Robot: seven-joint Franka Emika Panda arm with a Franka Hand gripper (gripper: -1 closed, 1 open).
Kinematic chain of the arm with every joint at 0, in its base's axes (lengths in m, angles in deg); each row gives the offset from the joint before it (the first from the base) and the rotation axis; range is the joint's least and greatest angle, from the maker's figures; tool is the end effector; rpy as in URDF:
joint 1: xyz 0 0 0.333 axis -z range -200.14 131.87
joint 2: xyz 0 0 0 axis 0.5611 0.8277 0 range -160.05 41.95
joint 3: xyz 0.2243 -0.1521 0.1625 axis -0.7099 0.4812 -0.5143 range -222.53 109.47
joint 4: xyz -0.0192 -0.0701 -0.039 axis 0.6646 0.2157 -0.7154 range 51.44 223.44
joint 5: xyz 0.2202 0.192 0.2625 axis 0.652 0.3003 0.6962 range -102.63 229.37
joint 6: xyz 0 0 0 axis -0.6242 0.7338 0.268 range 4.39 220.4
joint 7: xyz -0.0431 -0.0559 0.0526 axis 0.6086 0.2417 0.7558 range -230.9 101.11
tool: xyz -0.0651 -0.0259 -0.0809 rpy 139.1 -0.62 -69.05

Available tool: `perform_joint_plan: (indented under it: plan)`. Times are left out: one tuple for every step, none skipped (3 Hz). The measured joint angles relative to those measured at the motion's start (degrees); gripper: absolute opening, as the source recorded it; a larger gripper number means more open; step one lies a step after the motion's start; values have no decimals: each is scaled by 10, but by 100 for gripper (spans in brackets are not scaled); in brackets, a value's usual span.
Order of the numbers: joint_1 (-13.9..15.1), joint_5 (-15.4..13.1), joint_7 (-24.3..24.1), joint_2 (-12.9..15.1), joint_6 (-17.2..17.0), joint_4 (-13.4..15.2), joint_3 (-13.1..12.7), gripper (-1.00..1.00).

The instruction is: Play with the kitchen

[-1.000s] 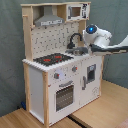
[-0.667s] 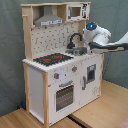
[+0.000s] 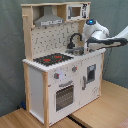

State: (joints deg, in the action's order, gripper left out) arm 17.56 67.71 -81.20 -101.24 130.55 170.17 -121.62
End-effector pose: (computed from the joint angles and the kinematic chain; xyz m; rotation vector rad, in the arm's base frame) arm 0.4598 0.2138 0.5402 2.5716 -0.0874 0.6776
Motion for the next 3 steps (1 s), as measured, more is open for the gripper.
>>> perform_joint_plan:
  plan:
    - [20, 11, -25, 46, 1, -6, -1, 100]
    - [24, 11, -56, 88, 1, -28, -18, 100]
    - [53, 11, -67, 119, 3, -45, -50, 100]
